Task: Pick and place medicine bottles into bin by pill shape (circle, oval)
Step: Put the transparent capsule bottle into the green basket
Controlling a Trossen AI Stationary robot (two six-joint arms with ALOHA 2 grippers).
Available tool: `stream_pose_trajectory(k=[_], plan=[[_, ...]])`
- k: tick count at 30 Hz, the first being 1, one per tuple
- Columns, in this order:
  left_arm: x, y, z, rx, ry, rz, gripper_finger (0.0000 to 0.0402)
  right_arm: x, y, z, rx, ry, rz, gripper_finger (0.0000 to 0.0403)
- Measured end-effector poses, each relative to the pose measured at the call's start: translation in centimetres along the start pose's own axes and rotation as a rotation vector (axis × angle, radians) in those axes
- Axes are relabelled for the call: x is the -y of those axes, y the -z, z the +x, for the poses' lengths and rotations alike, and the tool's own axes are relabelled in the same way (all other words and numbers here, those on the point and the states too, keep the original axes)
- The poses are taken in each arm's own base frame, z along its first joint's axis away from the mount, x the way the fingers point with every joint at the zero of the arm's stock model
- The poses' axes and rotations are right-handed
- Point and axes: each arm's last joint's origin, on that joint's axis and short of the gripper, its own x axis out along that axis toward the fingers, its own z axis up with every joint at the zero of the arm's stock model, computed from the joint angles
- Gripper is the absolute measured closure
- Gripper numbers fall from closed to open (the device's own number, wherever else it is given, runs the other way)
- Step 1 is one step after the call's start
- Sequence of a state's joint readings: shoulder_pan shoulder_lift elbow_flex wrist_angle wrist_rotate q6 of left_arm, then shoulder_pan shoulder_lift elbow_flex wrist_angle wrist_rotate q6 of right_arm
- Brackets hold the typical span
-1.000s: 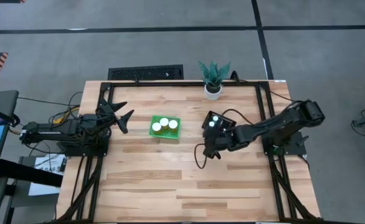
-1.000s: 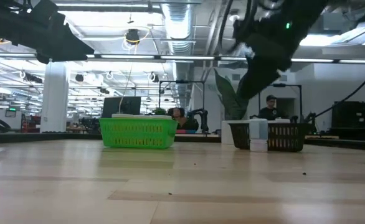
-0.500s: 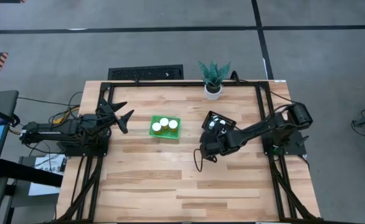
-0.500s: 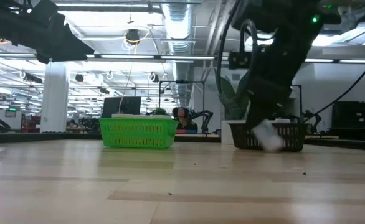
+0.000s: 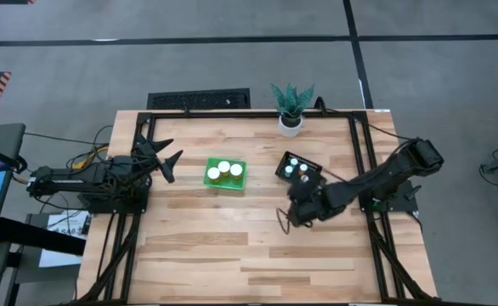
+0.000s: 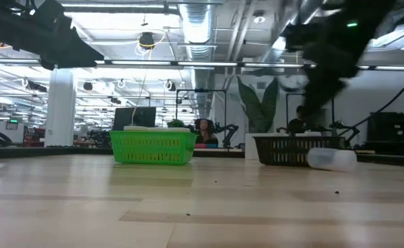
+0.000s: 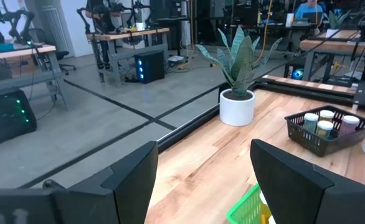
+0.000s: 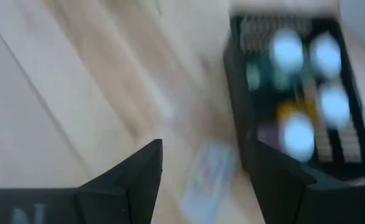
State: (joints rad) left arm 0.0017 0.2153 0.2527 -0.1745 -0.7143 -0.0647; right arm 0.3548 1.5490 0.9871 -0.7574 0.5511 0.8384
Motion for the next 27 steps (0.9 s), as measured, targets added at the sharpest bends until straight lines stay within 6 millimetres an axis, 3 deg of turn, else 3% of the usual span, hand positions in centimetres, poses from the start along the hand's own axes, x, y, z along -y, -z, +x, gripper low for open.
stream_pose_trajectory(k=[5,13,27], plan=[[0.0,0.0,0.0,0.000,0.000,0.002,0.0150,-0.9,3.6,-1.3,-0.057,0.074,0.059,0.0163],[0.0,0.0,0.0,0.003,0.001,-0.002,0.0150,0.0,8.1,0.3,-0.009,0.149,0.212,0.0163],[0.0,-0.1,0.0,0.005,0.000,-0.004,0.0150,0.9,10.2,2.9,0.131,0.109,0.295,0.0163]])
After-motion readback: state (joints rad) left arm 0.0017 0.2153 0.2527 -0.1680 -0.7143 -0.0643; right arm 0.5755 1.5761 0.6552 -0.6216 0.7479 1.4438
